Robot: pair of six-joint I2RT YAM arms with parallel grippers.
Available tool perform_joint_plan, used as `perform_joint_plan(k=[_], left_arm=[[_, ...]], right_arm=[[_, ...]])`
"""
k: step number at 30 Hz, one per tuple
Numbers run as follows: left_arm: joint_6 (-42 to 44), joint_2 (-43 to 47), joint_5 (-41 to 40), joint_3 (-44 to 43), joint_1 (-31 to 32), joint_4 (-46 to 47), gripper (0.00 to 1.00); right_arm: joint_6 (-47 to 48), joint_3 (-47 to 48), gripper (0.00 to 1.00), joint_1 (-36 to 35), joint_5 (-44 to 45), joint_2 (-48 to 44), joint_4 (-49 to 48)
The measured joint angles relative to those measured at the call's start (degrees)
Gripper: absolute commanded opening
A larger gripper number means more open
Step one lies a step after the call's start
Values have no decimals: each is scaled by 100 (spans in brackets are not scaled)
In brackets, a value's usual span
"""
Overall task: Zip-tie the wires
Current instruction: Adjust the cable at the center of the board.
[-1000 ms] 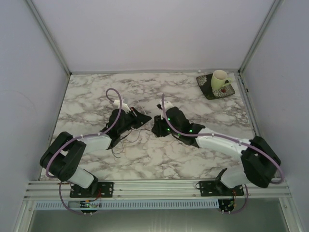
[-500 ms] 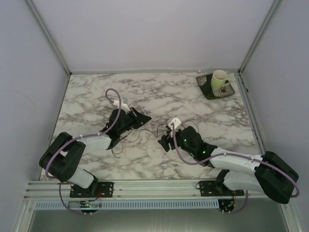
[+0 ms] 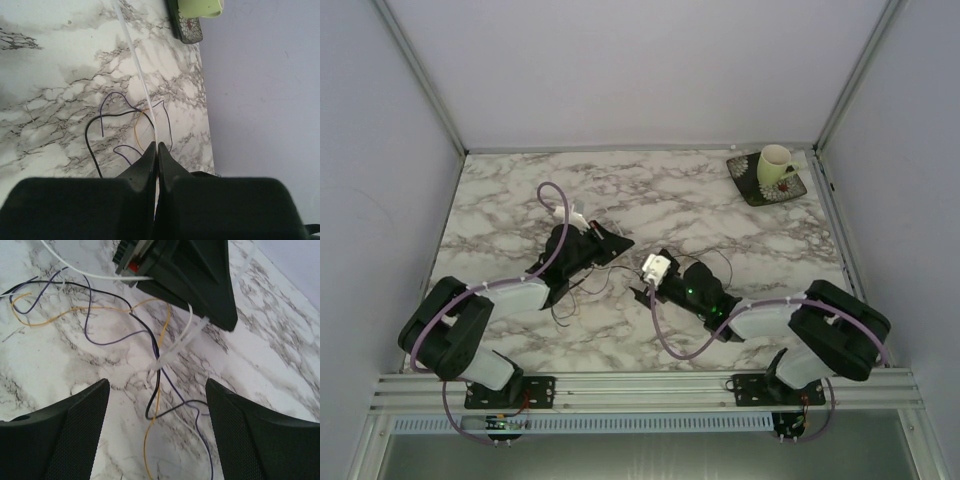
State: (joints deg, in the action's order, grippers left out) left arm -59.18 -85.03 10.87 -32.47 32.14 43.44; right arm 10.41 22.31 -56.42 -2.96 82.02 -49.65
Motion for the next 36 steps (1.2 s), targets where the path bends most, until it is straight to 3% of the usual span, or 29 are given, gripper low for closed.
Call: perform_joint_plan(k=[13, 26, 29, 34, 36], left_arm=[[-94, 114, 0, -26, 42, -15, 0], [-179, 155, 0, -85, 55, -48, 0], [-210, 155, 2, -94, 76, -48, 0], [-238, 155, 2, -129, 94, -74, 0], [-240, 155, 2, -131, 101, -103, 0]], right_arm=[[83, 503, 67, 295, -638, 1075, -533], [-61, 514, 34, 459, -857, 1473, -881], [-109, 527, 25, 461, -855, 1602, -1025], [-199, 533, 0, 474, -839, 1694, -1198], [-214, 533, 0, 481, -820, 1694, -1246]])
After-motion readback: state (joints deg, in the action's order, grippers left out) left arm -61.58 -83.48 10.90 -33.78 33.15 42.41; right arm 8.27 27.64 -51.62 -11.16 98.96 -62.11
